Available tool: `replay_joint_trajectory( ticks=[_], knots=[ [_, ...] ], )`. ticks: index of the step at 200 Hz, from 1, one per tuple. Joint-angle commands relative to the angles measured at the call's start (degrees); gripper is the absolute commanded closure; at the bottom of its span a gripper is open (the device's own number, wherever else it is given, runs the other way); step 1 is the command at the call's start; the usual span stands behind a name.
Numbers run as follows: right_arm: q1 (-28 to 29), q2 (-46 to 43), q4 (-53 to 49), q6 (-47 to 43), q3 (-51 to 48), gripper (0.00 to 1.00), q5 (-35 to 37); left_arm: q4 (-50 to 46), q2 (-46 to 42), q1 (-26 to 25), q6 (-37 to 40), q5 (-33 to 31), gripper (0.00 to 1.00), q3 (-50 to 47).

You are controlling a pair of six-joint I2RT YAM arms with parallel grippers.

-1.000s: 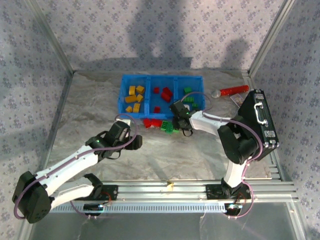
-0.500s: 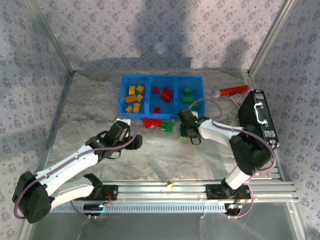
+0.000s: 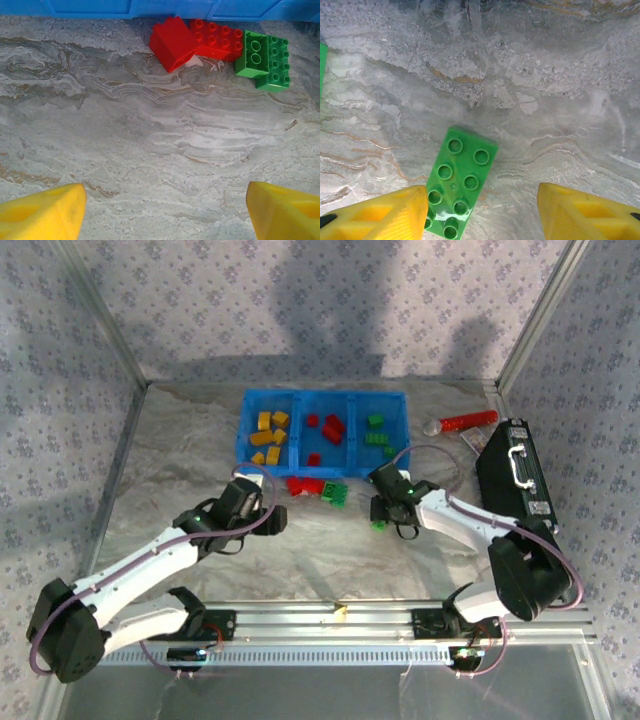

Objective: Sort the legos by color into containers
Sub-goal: Pick up the lego from the center of the table, then place the lego in the container.

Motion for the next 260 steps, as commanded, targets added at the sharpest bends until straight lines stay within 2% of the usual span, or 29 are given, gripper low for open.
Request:
replay_joint_trajectory(
  ticks=[1,45,88,149,199,212,260],
  knots=[
    [-0.66,2.35,-0.07,2.40,0.35,0.37,-1.13,0.46,0.36,0.14,0.43,0.59,0.17,1.64],
    [-0.49,6.89,3.61,4.18,0.86,0.37,-2.76,0.70,1.37,0.12,0.63,0.59,0.17,1.47],
    [-0.65,9.89,2.67,4.89,-0.16,0.49,-1.77,0.60,0.46,0.14,1.01,-0.22,0.17,0.94],
    [-0.71,6.09,-0.19,3.46,1.02,0.70,-1.30,1.23,1.47,0.33,1.78,-0.23,0.17,2.08],
    [-2.05,1.77,-4.14,0.64,7.18,0.75,-1.13,0.57,1.06,0.47,2.21,-0.81,0.17,2.94],
    [-2.73,0.71,-5.24,-2.60,9.43,0.76,-1.13,0.45,0.90,0.57,2.21,-0.82,0.17,2.86],
    [-8.34,2.72,-7.33,-9.92,23.87,0.77,-3.74,0.87,0.94,0.11,1.51,0.13,0.17,2.09]
  ],
)
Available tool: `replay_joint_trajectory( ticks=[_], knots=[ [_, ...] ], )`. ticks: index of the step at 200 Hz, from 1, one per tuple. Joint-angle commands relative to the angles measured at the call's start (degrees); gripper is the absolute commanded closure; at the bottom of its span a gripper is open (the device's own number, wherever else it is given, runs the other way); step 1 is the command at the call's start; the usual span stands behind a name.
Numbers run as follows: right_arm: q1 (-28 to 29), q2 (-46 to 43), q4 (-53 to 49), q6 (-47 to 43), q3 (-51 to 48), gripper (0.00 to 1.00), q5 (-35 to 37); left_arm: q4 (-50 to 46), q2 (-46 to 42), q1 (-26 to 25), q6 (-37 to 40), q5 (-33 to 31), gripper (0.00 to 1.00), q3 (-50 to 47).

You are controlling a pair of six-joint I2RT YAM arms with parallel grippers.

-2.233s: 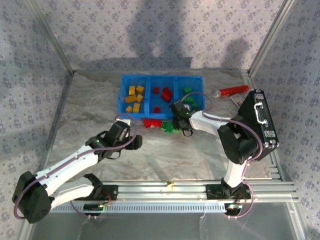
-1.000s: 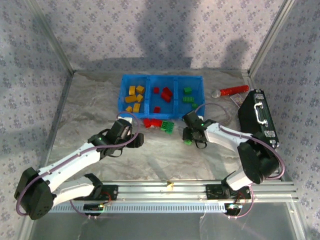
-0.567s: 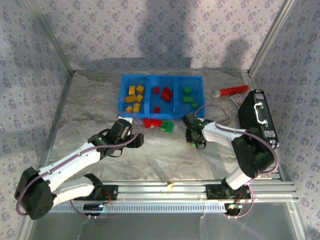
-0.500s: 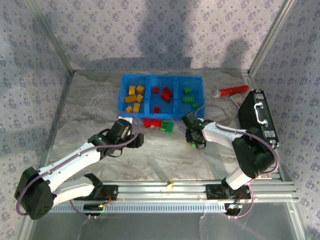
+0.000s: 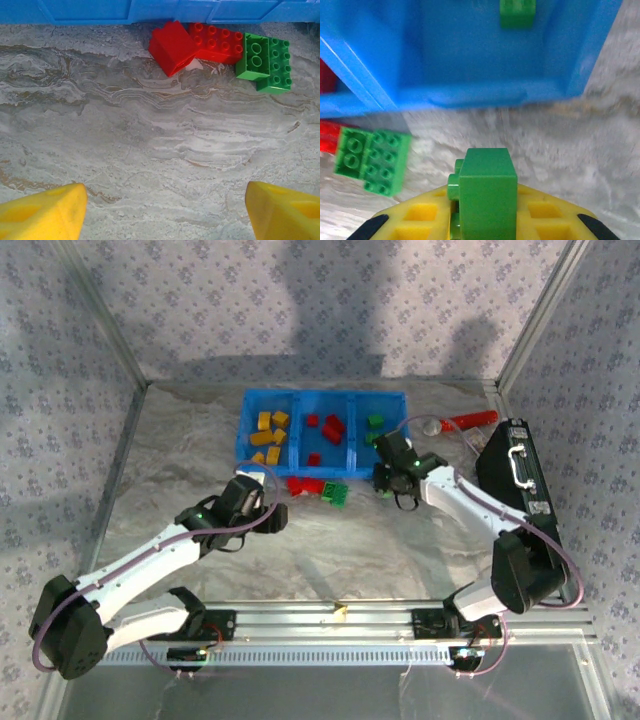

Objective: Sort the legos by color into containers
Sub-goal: Place the lego in the container.

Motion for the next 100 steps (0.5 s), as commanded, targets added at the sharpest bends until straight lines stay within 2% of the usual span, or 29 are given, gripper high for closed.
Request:
replay_joint_trajectory(
  ticks=[1,39,51,55,62,70,74,77,88,100],
  knots=[
    [-3.27,1.31,-2.77,-5.54,7.93,0.77,-1.76,0.81,-0.37,-0.22,0.18,0.12,0.17,1.01],
    [-7.83,12.04,-4.34,-9.58,22.20,0.77,-5.30,1.42,-0.09,-3.06,-1.22,-0.11,0.18,0.21],
    [-8.25,15.26,-4.95,-10.27,26.17,0.75,-5.51,1.74,0.27,-4.18,-1.77,-0.66,0.17,0.09],
    [-8.33,16.25,-5.29,-10.40,27.40,0.71,-5.52,2.04,0.43,-4.50,-1.88,-0.78,0.17,0.00],
    [-8.55,17.87,-6.22,-10.62,29.41,0.59,-5.45,2.35,0.72,-5.05,-2.12,-0.93,0.17,-0.12],
    [-8.52,19.06,-7.26,-10.84,31.60,0.38,-5.05,2.71,1.21,-5.53,-2.40,-0.97,0.17,-0.13],
    [-8.42,19.35,-7.61,-10.85,32.25,0.22,-4.67,2.93,1.42,-5.68,-2.50,-0.90,0.17,-0.05],
    [-8.33,19.28,-7.71,-10.90,32.46,0.16,-4.43,3.13,1.71,-5.75,-2.55,-0.93,0.17,0.00],
    [-7.45,17.63,-6.73,-11.11,31.62,0.09,-3.45,3.65,2.76,-6.24,-2.46,-0.57,0.17,0.39],
    [-6.01,14.56,-4.61,-11.37,28.80,0.06,-2.01,4.18,4.53,-6.70,-1.88,-0.29,0.17,1.36]
  ],
)
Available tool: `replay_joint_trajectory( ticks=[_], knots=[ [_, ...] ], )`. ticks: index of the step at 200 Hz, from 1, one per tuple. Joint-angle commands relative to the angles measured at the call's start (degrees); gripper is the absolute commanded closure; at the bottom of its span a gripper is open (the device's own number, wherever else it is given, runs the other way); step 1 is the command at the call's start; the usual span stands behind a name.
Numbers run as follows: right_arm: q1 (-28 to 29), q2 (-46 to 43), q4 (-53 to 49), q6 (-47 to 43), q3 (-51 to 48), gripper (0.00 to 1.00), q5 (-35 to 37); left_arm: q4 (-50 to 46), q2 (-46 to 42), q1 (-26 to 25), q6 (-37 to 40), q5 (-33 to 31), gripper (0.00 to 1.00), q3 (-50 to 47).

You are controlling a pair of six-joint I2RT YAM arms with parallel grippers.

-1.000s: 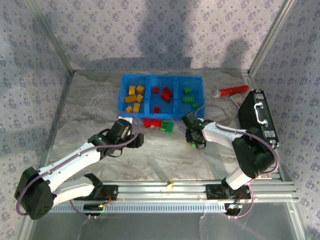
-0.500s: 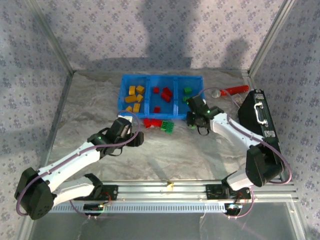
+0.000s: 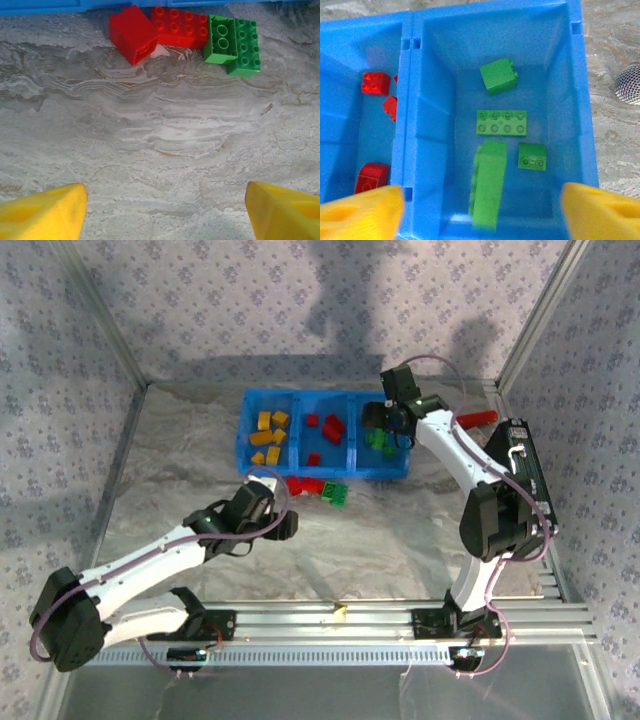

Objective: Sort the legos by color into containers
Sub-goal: Place the lego in the container, then pick up the lego from the center of the table.

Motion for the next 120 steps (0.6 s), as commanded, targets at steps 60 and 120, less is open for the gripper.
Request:
replay_joint_trajectory(
  ticks=[60,120],
  knots=[
    [4.26,-16.03,1.99,-0.22,-15.34,0.06,1.11,3.52,19.91,-2.52,4.70,3.10,0.18,14.01],
    [1.21,-25.34,4.31,2.03,-26.10,0.07,-0.10,-1.78,36.90,-6.06,3.20,4.38,0.26,28.23]
  ],
)
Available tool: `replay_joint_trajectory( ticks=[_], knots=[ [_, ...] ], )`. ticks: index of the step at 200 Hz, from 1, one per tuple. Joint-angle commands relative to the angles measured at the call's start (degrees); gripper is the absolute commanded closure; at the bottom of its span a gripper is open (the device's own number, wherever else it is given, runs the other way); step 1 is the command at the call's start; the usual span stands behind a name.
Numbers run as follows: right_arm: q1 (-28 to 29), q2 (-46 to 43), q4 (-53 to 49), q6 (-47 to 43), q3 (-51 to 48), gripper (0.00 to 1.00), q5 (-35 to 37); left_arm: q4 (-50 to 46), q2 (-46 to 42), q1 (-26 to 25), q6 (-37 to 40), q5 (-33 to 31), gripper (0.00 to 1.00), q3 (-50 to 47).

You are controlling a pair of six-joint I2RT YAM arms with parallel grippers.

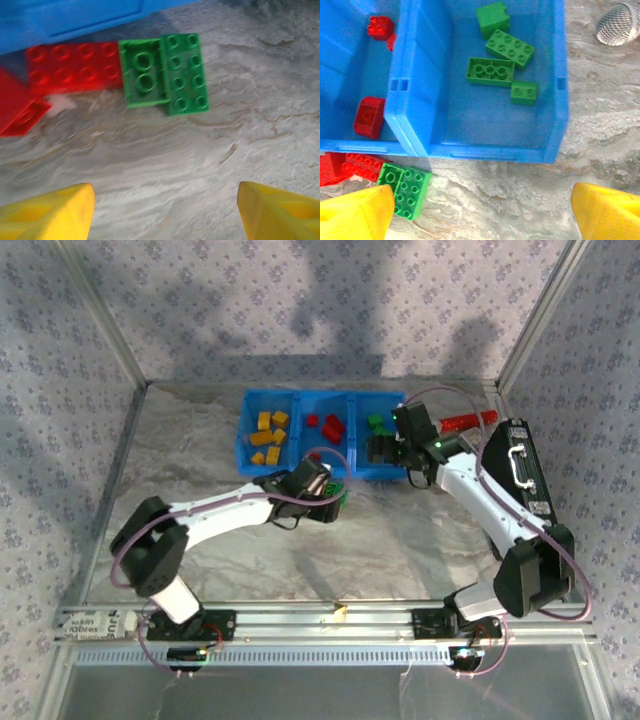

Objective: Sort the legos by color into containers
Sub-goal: Pick up the lego from the center of the table.

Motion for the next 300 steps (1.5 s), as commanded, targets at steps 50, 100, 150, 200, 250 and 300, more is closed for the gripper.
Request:
replay_joint_trajectory(
  ticks=[50,100,150,200,250,300],
  knots=[
    [-4.00,-7.05,4.61,2.27,-8.64,0.07,-3.09,-2.19,10.46,-2.04,-3.10,1.62,0.27,8.32],
    [-6.16,-9.55,5.55,2.21,-11.62,0.08,-4.36,-5.67,17.86,-2.01,-2.89,0.91,0.28,15.90],
    [-8.46,-11.79,6.17,1.93,-13.94,0.08,-5.73,-9.74,21.86,-2.00,-2.69,-1.63,0.29,20.14],
    [-8.97,-11.91,7.28,2.24,-15.02,0.09,-6.81,-12.35,24.92,-2.00,-2.08,-2.82,0.31,24.31],
    [-9.07,-12.59,6.96,2.19,-15.41,0.09,-6.44,-14.34,27.03,-2.06,-1.66,-4.01,0.43,27.36],
    [-9.20,-13.77,7.10,2.71,-16.23,0.10,-5.89,-16.49,25.93,-2.69,-1.31,-5.42,0.69,27.84]
  ],
)
